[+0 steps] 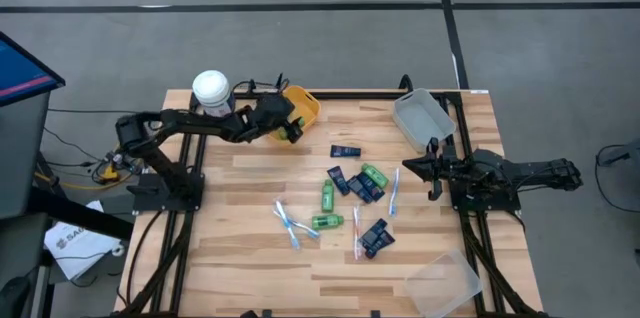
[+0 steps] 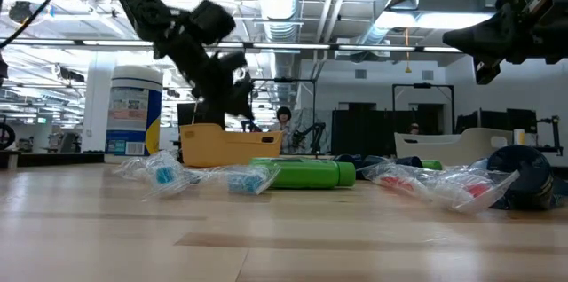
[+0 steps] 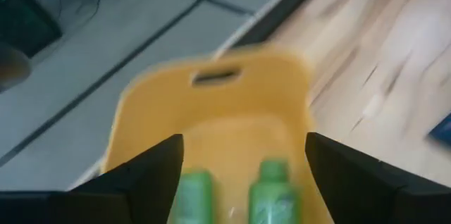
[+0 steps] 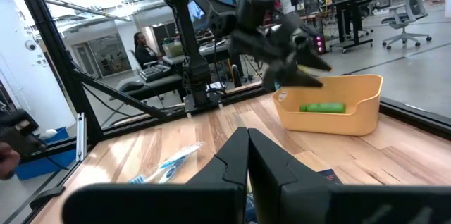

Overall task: Pick & Place Travel size toiletries
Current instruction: Put the green shampoo into the yellow bin

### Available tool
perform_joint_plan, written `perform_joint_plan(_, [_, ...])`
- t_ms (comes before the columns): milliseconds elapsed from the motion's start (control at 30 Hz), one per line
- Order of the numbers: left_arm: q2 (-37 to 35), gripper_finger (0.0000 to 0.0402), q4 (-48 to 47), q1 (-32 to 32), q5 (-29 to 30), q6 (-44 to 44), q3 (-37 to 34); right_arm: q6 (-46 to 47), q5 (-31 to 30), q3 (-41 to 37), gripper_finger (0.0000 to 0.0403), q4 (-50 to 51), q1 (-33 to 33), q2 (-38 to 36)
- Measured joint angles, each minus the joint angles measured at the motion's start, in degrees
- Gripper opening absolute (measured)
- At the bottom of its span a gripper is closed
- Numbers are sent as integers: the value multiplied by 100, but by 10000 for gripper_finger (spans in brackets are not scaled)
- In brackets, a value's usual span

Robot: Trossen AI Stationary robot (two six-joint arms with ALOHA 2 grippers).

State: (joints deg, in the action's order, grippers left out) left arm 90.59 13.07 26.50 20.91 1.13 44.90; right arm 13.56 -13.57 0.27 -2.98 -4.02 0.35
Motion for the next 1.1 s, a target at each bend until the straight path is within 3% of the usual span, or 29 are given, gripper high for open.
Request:
perform_joint_plan(233, [-821,303,41,-442,-952,629,237,0,-1,0,0,0,3,1])
perform_joint_plan(400, [-1013,301,19,-1063,-998,-83,393,-1,-1,0,0,0,8,1])
perform_joint_plan(600, [-576,301,-7,-2255,-139,-632,704,-2,-1,0,0,0,8,-1])
perform_joint_plan(833, [501,301,-54,-3230,1460,-1630,1292,-2,-1,0,0,-2,5,1])
perform_joint_plan(1100, [1625,301,-496,-3629,1735,-2603,2051,0,-1,0,0,1,3,0])
